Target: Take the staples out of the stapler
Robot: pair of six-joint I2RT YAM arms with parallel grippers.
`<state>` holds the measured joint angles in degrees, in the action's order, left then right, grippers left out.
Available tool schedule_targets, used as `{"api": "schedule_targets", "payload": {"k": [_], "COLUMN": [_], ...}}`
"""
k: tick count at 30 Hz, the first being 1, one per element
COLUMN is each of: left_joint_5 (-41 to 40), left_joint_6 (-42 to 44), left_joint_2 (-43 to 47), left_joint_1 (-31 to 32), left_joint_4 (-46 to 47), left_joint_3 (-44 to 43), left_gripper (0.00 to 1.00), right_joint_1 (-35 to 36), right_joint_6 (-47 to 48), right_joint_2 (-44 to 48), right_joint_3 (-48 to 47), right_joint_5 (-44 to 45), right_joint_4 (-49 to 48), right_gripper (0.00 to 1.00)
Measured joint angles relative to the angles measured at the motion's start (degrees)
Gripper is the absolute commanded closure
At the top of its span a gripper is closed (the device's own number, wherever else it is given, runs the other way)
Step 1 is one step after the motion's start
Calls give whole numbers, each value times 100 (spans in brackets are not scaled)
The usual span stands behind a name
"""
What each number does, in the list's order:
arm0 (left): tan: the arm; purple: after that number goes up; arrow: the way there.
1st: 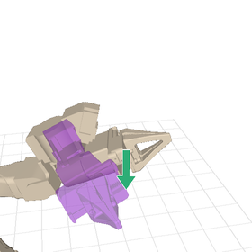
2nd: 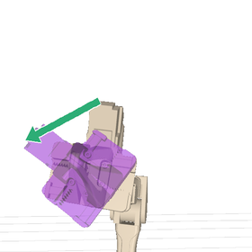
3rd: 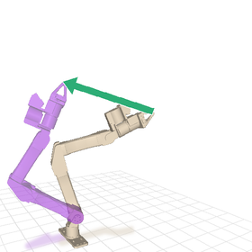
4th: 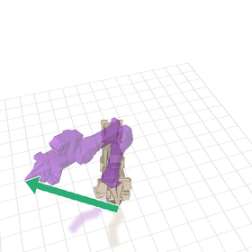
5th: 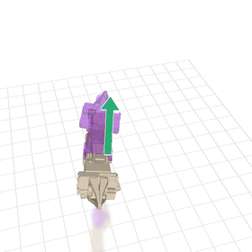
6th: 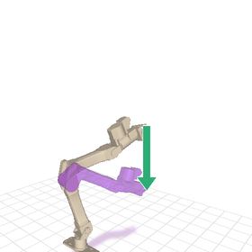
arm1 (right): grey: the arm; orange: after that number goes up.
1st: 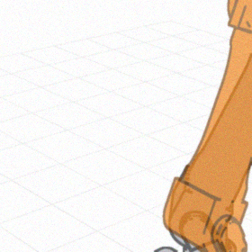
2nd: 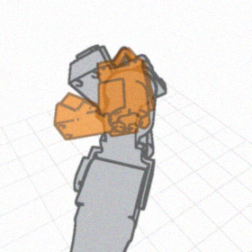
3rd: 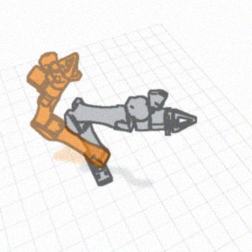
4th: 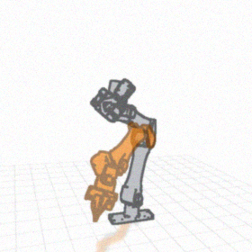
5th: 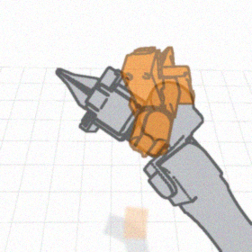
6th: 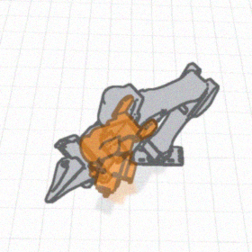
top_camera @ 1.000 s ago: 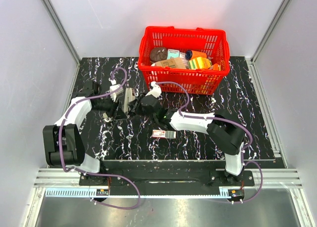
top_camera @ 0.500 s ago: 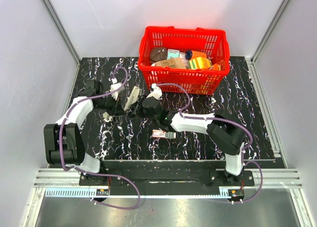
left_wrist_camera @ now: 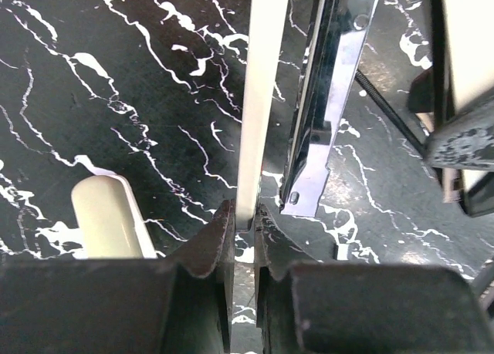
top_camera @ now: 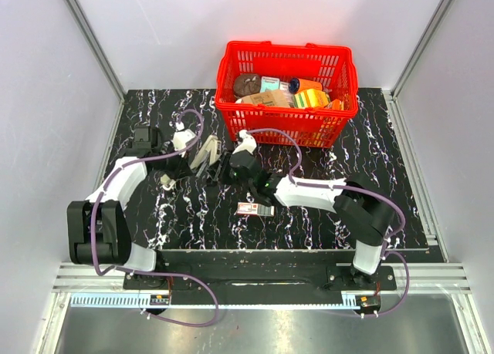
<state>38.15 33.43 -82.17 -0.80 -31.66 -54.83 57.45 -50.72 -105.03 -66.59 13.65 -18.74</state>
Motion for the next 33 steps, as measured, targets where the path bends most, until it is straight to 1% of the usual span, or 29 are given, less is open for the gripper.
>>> {"api": "schedule_targets", "payload": {"k": [4,10,15,20,27,33], "left_joint_5": [-343,-758,-1095,-1602,-2345,-2765], "left_joint_6": [155,481,807,1217,1808,2286], "left_joint_2": [136,341,413,588,636,636], "left_joint_1": [203,625,857,1084,1351,1506], "left_joint_4": [310,813,1318,1926,2789,3355], "left_joint_3": [184,501,678,1091,1714,1976], "left_gripper": [100,100,100,100,100,100], "right_joint_1": [-105,-448,-647,-664,-680,-682], "right_joint_6": [293,791,1257,1602,1790,1934], "right_joint_2": [212,938,1320,1434,1456,1541], "right_joint_3": [236,964,1134,1220,1322,1327], "right_joint_5": [-317,-1021,-1482,-1692,-1893,-1954], "right_joint_4": [42,155,435,664,1003,1285], "right_gripper": [100,100,100,100,100,100]}}
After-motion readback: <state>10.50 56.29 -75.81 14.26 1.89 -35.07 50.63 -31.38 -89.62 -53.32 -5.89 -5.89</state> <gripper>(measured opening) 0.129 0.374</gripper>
